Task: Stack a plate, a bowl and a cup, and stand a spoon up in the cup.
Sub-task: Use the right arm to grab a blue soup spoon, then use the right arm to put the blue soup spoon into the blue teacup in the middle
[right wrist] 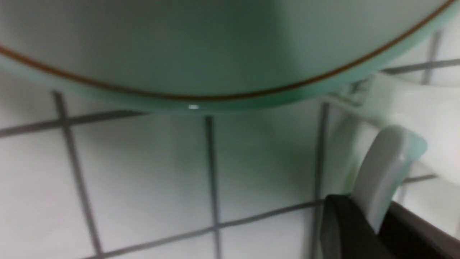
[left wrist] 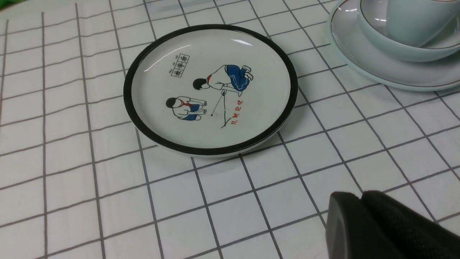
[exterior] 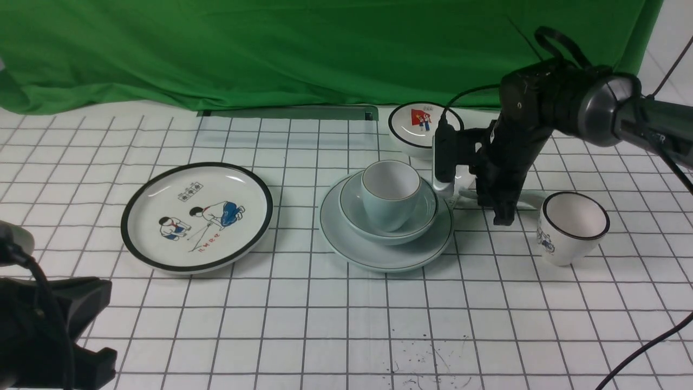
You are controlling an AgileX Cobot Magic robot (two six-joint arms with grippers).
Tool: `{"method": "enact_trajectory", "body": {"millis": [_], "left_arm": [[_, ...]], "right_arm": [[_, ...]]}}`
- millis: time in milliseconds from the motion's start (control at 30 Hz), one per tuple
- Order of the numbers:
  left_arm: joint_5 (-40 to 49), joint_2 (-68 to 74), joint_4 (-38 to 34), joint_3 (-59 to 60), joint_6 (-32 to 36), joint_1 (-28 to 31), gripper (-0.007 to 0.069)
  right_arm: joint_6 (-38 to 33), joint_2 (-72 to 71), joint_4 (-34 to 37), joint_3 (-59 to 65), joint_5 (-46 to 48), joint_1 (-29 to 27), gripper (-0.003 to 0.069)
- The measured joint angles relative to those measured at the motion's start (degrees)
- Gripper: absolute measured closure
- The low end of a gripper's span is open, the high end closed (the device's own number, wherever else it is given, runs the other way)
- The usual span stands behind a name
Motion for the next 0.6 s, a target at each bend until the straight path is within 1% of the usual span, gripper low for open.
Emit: {"method": "enact_trajectory", "body": {"millis": [133, 167, 233, 300, 333, 367, 400, 433, 467, 500, 533, 600], "left_arm": [[0.0, 0.0, 0.0, 0.0, 0.0, 0.0, 0.0632], [0.0, 0.0, 0.0, 0.0, 0.0, 0.0, 0.0632], [0.0, 0.0, 0.0, 0.0, 0.0, 0.0, 0.0632], [0.0, 0.0, 0.0, 0.0, 0.0, 0.0, 0.0632], [0.0, 0.0, 0.0, 0.0, 0.0, 0.0, 0.0632], [0.0, 0.0, 0.0, 0.0, 0.0, 0.0, 0.0632], [0.0, 0.0, 0.0, 0.0, 0.0, 0.0, 0.0632], [-0.02, 0.0, 0.0, 0.0, 0.0, 0.0, 0.0632], [-0.02, 0.0, 0.0, 0.0, 0.0, 0.0, 0.0632], [-0.02, 0.0, 0.0, 0.0, 0.0, 0.0, 0.0632], [-0.02, 0.0, 0.11, 0.0, 0.0, 0.0, 0.0632], [-0.02, 0.0, 0.18, 0.0, 0.0, 0.0, 0.0632]], "right_arm": [[2.2, -2.17, 0.2, -0.63, -2.01, -0.62, 0.0577], [4.83, -3.18, 0.63, -1.75, -2.41, -0.88, 0.0577], [12.23, -4.61, 0.89, -3.65, -2.83, -1.15, 0.0577], [19.3, -6.34, 2.58, -5.46, -3.13, -1.26, 0.0577], [21.54, -7.93, 6.03, -6.23, -3.43, -1.33, 0.0577], [22.16, -9.45, 10.7, -6.43, -3.82, -1.47, 0.0577], [21.24, -11.04, 17.05, -6.34, -4.21, -1.46, 0.0577], [19.47, -11.94, 21.37, -6.05, -4.58, -1.46, 0.0577], [15.68, -13.79, 32.5, -4.78, -5.09, -1.35, 0.0577], [14.92, -13.79, 32.49, -4.78, -5.17, -1.35, 0.0577], [9.67, -15.07, 43.88, -2.67, -5.83, -1.02, 0.0577], [2.15, -15.94, 53.27, 1.38, -7.93, -0.1, 0.0577]]}}
